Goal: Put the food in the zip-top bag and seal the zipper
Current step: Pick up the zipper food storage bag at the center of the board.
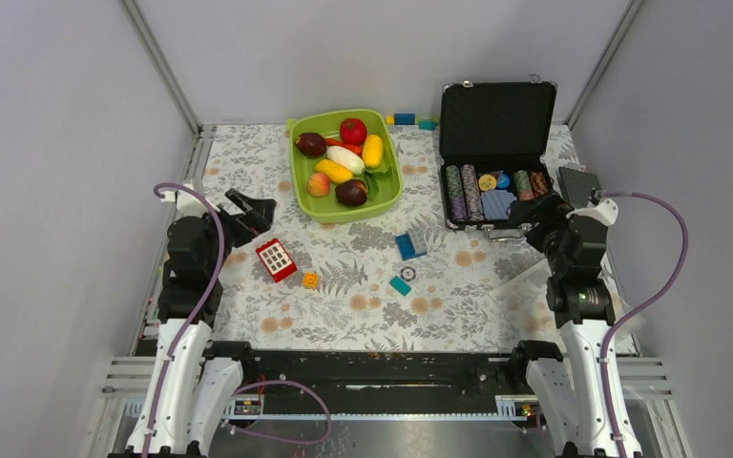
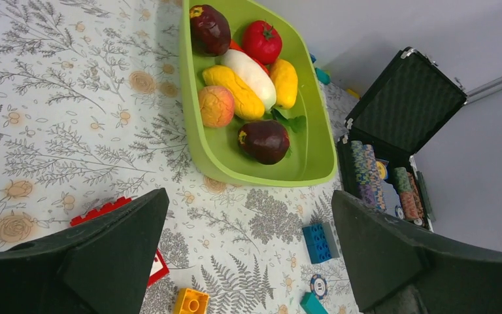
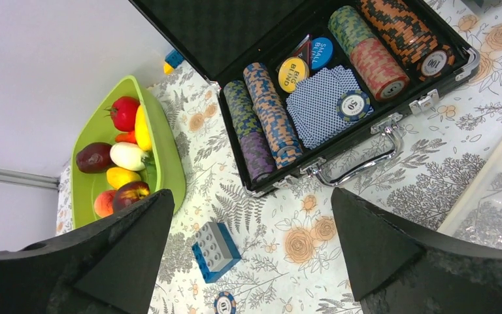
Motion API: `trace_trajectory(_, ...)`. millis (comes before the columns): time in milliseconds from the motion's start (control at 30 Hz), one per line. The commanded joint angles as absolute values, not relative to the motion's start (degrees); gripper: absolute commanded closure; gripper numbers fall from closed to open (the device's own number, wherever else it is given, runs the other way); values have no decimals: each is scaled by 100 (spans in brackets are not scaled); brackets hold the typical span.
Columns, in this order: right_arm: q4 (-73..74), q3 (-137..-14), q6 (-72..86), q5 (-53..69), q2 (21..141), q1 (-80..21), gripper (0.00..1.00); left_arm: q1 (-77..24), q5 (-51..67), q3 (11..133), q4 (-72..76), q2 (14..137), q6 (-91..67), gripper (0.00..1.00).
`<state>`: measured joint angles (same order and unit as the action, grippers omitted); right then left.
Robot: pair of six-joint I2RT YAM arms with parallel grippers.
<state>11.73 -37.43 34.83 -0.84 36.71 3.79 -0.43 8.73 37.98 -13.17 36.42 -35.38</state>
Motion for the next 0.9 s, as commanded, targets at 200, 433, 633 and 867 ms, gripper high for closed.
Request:
trace_trajectory(200,2637,-4294,2691,90,4110,361,2,-14,1509,3415,-358,3641,-3217,1)
trace_trajectory(433,3753,-4527,2819,-432,4875,360,1,-17,1795,3333,-26,3905,-3200,1)
trace_trajectory(633,3988,-4058,2975,-527,5238,360,2,-17,1926,3101,404,4086,-3157,1)
trace_trajectory(867,3492,-3834,3275,-725,6256,360,2,-13,1979,3083,460,4183,-3087,1)
